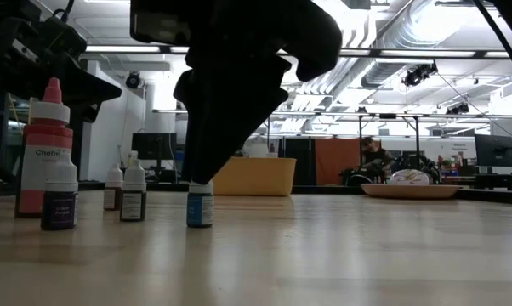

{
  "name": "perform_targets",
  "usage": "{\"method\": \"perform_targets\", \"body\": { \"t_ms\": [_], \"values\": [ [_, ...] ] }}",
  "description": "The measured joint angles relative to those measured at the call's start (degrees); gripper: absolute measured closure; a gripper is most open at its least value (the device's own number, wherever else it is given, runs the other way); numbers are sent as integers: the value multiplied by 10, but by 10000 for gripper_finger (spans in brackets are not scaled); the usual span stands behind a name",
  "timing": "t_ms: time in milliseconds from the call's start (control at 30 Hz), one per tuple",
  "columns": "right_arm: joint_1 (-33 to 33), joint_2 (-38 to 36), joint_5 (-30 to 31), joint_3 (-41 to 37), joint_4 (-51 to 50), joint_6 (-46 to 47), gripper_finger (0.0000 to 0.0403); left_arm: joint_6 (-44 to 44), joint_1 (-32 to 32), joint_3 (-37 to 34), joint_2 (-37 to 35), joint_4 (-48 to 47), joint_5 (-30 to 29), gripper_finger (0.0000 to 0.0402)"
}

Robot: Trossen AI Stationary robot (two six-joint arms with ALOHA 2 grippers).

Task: Pick & Place food coloring
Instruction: Put the small blue food coloring bottle into the yellow bin

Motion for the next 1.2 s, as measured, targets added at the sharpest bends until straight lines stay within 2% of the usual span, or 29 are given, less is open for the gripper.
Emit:
{"method": "perform_targets", "body": {
  "t_ms": [1200],
  "values": [
    [-9,11,-11,0,0,3,324,0,0,0,0,0,0,401]
  ]
}}
